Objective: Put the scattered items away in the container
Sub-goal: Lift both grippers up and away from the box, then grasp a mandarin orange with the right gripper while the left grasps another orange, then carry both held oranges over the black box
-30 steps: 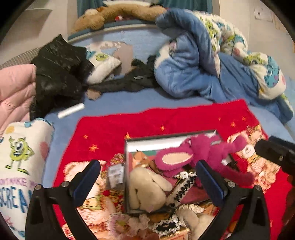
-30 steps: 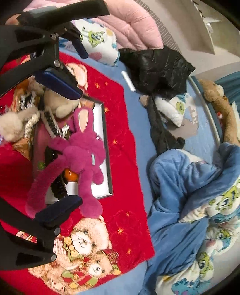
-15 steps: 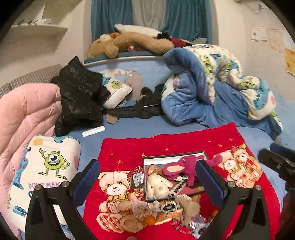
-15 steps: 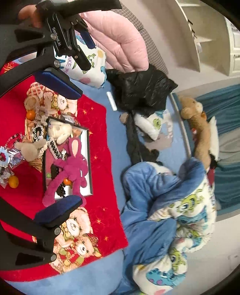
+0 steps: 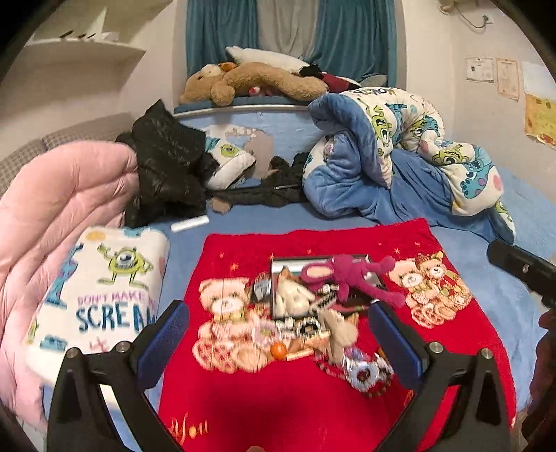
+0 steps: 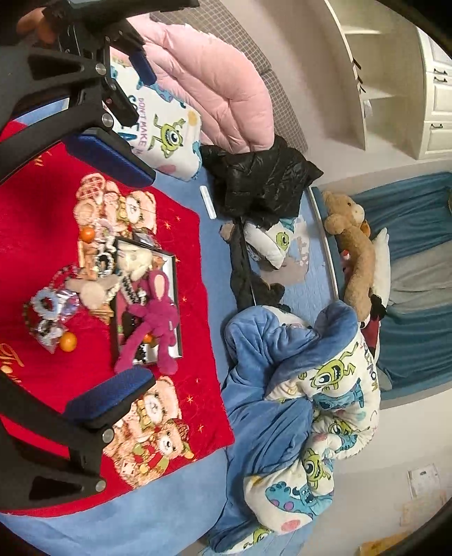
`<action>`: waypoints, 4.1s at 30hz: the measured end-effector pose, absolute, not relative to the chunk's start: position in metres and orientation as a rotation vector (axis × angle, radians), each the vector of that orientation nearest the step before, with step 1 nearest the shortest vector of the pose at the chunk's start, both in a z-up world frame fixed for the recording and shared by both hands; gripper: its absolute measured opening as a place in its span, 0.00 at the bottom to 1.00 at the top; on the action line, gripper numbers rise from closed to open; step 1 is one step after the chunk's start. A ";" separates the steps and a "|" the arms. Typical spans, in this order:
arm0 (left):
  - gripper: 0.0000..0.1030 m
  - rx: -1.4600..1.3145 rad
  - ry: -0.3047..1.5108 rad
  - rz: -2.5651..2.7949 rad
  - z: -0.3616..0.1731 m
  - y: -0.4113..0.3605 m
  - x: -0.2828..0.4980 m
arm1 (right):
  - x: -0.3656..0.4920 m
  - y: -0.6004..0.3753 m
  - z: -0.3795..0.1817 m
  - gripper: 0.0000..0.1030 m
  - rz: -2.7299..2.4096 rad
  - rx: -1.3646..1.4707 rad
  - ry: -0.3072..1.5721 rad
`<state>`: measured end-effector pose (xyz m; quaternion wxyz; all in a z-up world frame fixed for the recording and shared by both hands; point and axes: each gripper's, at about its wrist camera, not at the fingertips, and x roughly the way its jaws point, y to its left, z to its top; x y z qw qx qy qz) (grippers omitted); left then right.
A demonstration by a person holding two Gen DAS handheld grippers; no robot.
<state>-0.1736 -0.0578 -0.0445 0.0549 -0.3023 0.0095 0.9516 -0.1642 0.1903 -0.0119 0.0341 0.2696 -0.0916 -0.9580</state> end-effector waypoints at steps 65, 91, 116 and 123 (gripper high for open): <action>1.00 -1.359 0.029 2.710 -0.392 -0.035 -0.353 | -0.270 0.261 -0.349 0.88 -2.917 1.447 -0.389; 0.33 -1.348 0.072 2.694 -0.384 -0.025 -0.340 | -0.271 0.252 -0.348 0.37 -3.004 1.487 -0.319; 0.31 -1.257 -0.024 2.706 -0.345 -0.031 -0.319 | -0.266 0.251 -0.339 0.37 -2.998 1.453 -0.358; 0.31 -1.213 -0.038 2.719 -0.326 -0.029 -0.316 | -0.262 0.235 -0.320 0.37 -2.997 1.369 -0.325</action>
